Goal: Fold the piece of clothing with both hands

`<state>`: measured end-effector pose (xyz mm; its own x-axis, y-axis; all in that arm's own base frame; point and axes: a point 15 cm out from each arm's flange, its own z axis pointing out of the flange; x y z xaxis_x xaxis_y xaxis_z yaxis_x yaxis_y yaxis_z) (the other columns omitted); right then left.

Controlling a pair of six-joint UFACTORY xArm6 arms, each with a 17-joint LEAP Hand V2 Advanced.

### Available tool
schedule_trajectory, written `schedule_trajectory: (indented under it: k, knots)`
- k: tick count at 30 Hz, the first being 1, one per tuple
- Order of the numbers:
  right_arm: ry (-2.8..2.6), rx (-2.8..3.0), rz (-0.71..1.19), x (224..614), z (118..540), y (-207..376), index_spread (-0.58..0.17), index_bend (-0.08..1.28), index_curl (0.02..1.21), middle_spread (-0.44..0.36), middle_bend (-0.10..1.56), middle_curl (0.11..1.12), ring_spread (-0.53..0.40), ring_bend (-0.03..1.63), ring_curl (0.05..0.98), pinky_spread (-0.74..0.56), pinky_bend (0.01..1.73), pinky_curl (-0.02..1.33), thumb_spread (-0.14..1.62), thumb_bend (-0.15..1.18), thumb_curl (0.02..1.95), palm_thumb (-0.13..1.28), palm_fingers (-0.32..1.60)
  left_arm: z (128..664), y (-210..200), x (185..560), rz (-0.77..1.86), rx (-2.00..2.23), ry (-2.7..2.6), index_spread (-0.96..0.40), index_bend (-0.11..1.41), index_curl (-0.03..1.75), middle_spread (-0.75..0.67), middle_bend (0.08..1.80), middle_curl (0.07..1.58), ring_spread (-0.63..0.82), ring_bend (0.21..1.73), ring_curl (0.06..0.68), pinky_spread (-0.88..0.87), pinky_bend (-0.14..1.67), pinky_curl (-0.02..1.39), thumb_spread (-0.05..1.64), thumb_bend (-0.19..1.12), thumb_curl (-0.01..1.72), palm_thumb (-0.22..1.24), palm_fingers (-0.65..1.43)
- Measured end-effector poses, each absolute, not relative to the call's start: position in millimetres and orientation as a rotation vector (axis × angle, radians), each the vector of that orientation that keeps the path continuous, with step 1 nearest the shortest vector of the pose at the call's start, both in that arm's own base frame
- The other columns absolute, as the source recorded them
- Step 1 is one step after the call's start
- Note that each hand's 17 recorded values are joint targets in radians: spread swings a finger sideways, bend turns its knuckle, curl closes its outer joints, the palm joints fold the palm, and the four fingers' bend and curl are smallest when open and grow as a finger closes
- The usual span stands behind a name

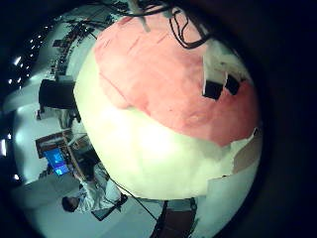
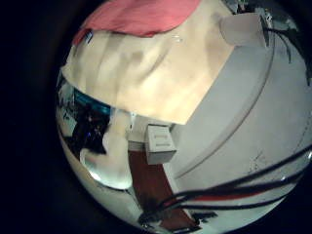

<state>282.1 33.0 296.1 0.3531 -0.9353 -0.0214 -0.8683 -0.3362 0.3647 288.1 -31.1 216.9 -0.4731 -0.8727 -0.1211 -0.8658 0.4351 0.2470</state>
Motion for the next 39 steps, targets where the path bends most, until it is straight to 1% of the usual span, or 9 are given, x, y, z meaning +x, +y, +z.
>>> schedule_trajectory:
  k: [3,9,19,30,34,36,37,38,39]
  knots:
    - [-1.604,2.355,-0.298,298,256,36,-0.239,0.16,0.32,-0.042,0.27,0.38,0.082,0.34,0.28,0.14,0.2,0.24,1.22,-0.01,0.31,0.72,0.39,220,-28,285,-0.443,1.598,-2.637,-0.58,0.44,0.62,-0.52,1.04,0.6,-0.54,0.98,0.435,-0.72,0.98,0.5,1.45,0.28,0.79,0.69,1.2]
    - [-1.58,2.338,-0.316,306,201,44,-0.203,0.15,0.31,-0.021,0.23,0.38,0.057,0.38,0.292,0.11,0.23,0.26,1.11,-0.03,0.33,0.69,0.34,229,-25,286,-0.427,1.601,-2.636,-0.6,0.42,0.67,-0.51,1.06,0.59,-0.54,0.99,0.439,-0.71,1.0,0.5,1.47,0.29,0.84,0.68,1.19]
    - [-1.585,2.297,-0.235,326,164,49,-0.198,0.16,0.3,0.009,0.25,0.39,0.007,0.43,0.303,0.06,0.23,0.27,1.0,-0.03,0.35,0.67,0.33,243,-21,288,-0.424,1.603,-2.64,-0.62,0.39,0.73,-0.51,1.08,0.57,-0.54,0.99,0.44,-0.71,1.02,0.49,1.48,0.29,0.92,0.65,1.19]
    - [-1.562,2.19,-0.173,326,145,31,-0.21,0.18,0.32,-0.025,0.28,0.41,-0.059,0.45,0.308,0.02,0.2,0.27,0.97,-0.02,0.37,0.72,0.37,252,-16,290,-0.416,1.614,-2.64,-0.64,0.35,0.79,-0.5,1.09,0.56,-0.54,1.0,0.442,-0.71,1.02,0.48,1.49,0.31,0.98,0.64,1.19]
    - [-1.557,2.177,-0.177,324,141,33,-0.234,0.18,0.33,-0.057,0.31,0.42,-0.116,0.51,0.323,-0.04,0.21,0.27,0.96,-0.02,0.38,0.74,0.49,256,-14,292,-0.409,1.614,-2.644,-0.64,0.35,0.8,-0.5,1.09,0.56,-0.54,1.0,0.442,-0.7,1.03,0.48,1.49,0.31,0.99,0.64,1.19]
    - [-1.55,2.175,-0.18,323,139,34,-0.252,0.18,0.33,-0.079,0.33,0.43,-0.164,0.57,0.336,-0.12,0.25,0.26,0.96,-0.02,0.38,0.75,0.61,257,-13,293,-0.404,1.617,-2.641,-0.65,0.34,0.81,-0.5,1.1,0.55,-0.54,1.0,0.442,-0.7,1.03,0.48,1.49,0.31,1.0,0.63,1.19]
    - [-1.549,2.175,-0.18,323,138,35,-0.264,0.17,0.33,-0.096,0.34,0.44,-0.197,0.61,0.34,-0.19,0.31,0.27,0.96,-0.01,0.38,0.77,0.71,257,-12,292,-0.405,1.614,-2.64,-0.65,0.34,0.82,-0.5,1.1,0.55,-0.54,1.0,0.442,-0.7,1.03,0.48,1.49,0.32,1.01,0.63,1.19]
    - [-1.554,2.174,-0.175,323,138,36,-0.294,0.18,0.33,-0.124,0.38,0.47,-0.246,0.7,0.371,-0.32,0.43,0.3,0.97,0.0,0.39,0.8,0.94,257,-11,292,-0.407,1.614,-2.637,-0.65,0.34,0.82,-0.5,1.1,0.55,-0.54,1.0,0.442,-0.7,1.03,0.48,1.49,0.32,1.01,0.63,1.19]
    - [-1.559,2.179,-0.17,325,137,37,-0.309,0.19,0.34,-0.144,0.39,0.48,-0.269,0.72,0.377,-0.38,0.48,0.31,0.98,0.0,0.4,0.82,1.01,257,-11,292,-0.407,1.614,-2.637,-0.65,0.34,0.82,-0.5,1.1,0.55,-0.54,1.0,0.442,-0.7,1.03,0.48,1.49,0.32,1.01,0.63,1.19]
